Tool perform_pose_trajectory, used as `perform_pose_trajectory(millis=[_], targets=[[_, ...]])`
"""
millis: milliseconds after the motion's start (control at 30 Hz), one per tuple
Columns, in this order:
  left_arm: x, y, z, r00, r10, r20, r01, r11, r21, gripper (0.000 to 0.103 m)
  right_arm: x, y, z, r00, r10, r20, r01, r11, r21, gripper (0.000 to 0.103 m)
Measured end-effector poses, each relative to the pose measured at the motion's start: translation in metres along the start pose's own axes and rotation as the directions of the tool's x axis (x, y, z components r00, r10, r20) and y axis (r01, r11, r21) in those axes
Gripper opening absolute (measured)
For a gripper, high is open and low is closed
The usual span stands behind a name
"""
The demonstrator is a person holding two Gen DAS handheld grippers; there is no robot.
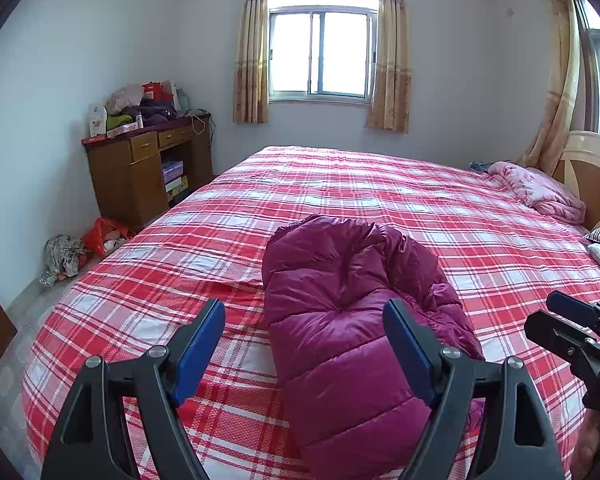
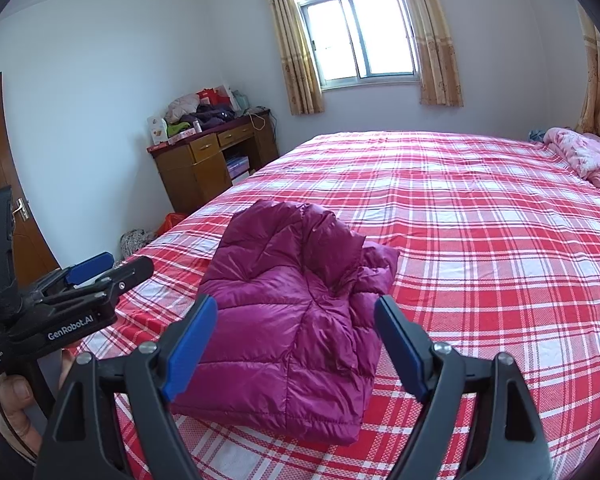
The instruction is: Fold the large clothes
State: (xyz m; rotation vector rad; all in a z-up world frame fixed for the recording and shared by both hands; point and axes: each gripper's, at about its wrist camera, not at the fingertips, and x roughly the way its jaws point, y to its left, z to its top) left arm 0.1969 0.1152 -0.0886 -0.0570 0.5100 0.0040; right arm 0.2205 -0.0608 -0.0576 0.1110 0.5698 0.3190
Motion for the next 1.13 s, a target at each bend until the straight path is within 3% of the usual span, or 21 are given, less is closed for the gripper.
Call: perform_pose_trajectory(millis=[733, 1133], targets=[[0.0064, 0.0037, -0.0017, 1.0, -0.005, -0.026, 0.005, 1.0, -0.011, 0.082, -0.0011, 0.002, -0.0013, 1.0, 0.004, 0.009, -0.004, 1.0, -0.006, 0.087], [0.0055, -0.0002, -0.005, 1.0, 0.025, 0.009, -0.025, 0.999, 0.025, 0.082, -0.0015, 0.0023, -0.0051, 1.0, 0.007, -0.001, -0.007, 1.0, -0.009, 0.087]])
